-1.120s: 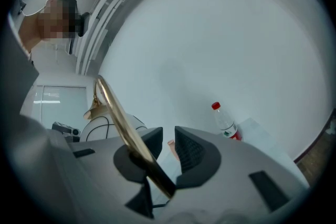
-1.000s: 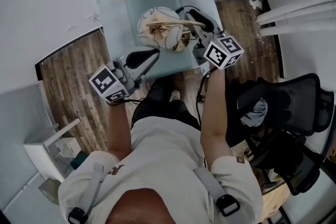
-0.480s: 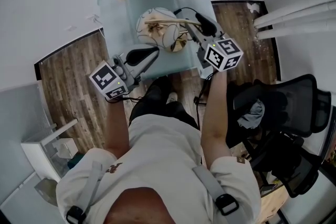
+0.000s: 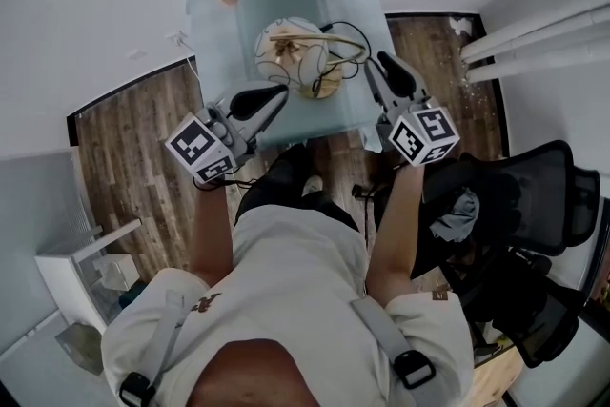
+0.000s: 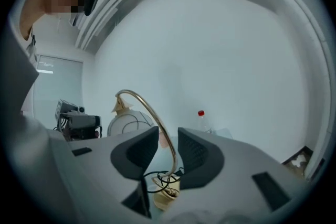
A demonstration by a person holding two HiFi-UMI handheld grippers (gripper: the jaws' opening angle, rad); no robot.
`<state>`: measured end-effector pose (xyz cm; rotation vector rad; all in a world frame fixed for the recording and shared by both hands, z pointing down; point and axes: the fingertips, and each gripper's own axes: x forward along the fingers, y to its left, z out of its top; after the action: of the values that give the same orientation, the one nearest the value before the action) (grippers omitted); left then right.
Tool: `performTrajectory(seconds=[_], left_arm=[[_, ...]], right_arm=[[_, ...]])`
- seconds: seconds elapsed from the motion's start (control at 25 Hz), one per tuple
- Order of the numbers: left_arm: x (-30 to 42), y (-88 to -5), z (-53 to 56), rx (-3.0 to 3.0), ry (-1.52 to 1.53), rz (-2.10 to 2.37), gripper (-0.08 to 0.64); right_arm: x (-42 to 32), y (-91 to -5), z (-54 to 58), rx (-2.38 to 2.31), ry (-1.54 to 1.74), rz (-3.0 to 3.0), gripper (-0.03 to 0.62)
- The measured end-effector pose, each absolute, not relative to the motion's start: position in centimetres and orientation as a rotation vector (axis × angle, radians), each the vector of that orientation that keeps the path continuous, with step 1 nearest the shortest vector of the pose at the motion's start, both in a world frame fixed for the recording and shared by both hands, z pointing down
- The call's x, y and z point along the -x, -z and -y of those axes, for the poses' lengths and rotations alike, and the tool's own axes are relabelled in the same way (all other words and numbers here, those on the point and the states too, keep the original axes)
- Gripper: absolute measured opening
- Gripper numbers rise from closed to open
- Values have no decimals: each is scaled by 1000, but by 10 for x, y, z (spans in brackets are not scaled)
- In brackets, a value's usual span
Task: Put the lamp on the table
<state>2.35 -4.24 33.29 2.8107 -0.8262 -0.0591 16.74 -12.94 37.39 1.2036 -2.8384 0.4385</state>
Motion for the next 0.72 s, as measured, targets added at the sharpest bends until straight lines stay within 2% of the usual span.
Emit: performTrajectory(seconds=[0.04,0.08,0.12,0.24,0.72], left_arm=[[-24,-330,42,-2810,60,844,0],[-24,-328,41,-2812,63,854,0],[-25,-324,40,-2817,65,862,0],[-28,-315,35,-2829,69,885,0],[-28,-301,19,-2833,95,924,0]], right_arm=[[-168,-365,124,-1208,-418,2851,115],[-168,-356,119,-1207,-394,2865,95],[-167,-346,114,-1205,-367,2881,45],[-161,-317,98,-1176,-302,2939,2],[-126,-290,51,-985,-258,3024,0]])
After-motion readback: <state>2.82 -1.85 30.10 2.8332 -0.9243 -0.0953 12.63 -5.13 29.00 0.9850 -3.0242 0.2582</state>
